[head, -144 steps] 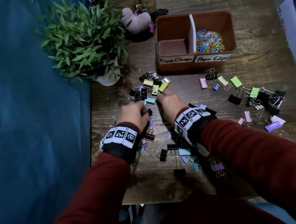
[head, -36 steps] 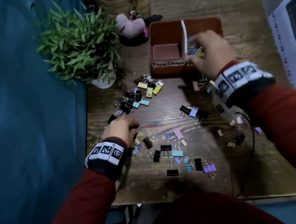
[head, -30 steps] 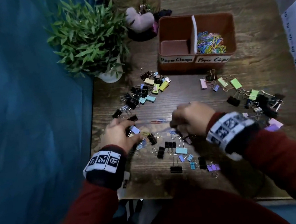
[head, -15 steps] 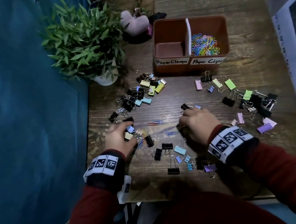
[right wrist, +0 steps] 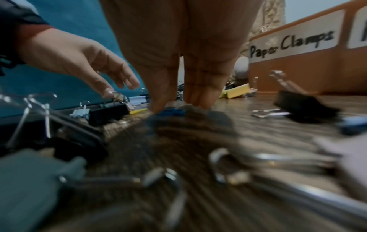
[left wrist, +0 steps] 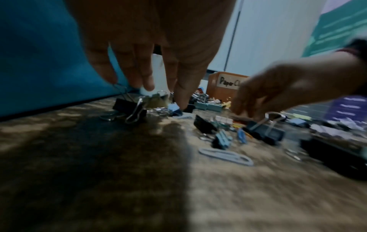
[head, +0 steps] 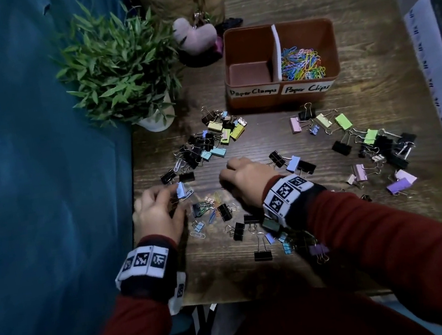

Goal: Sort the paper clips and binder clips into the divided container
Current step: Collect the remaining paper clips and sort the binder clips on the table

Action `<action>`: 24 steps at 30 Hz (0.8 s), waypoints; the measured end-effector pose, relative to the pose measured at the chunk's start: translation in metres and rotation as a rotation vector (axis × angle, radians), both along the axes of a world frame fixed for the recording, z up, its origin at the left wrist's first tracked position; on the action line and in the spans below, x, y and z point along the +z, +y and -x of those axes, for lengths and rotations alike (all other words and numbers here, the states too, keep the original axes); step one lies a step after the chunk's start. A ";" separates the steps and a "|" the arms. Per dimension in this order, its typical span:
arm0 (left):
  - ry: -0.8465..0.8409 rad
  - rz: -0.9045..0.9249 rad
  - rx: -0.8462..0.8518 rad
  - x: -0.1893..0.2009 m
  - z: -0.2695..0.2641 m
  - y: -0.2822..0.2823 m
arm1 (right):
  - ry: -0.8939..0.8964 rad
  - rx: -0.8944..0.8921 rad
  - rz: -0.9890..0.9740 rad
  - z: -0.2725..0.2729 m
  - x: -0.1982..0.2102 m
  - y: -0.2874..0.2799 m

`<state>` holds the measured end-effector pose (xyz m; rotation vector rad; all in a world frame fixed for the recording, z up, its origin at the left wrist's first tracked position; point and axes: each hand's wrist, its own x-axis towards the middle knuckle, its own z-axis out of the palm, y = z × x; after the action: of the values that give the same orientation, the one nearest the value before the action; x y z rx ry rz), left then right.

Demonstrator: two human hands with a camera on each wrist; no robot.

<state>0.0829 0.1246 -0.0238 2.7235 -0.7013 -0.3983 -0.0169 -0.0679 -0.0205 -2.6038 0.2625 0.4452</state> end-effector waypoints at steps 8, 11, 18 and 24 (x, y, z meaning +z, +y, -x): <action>0.158 0.005 -0.029 -0.007 0.033 -0.008 | 0.000 0.212 0.020 0.009 0.002 0.029; 0.172 -0.019 -0.014 -0.010 0.031 -0.013 | 0.066 0.197 0.042 0.012 -0.005 0.029; 0.159 0.012 -0.079 -0.014 0.029 -0.018 | 0.080 0.042 -0.109 0.037 0.008 0.002; 0.159 -0.041 -0.093 -0.014 0.028 -0.018 | 0.162 -0.112 0.102 0.070 0.018 -0.052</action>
<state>0.0553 0.1066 -0.0374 2.6668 -0.7851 -0.6496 -0.0866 -0.1203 -0.0028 -2.6382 0.4954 0.6177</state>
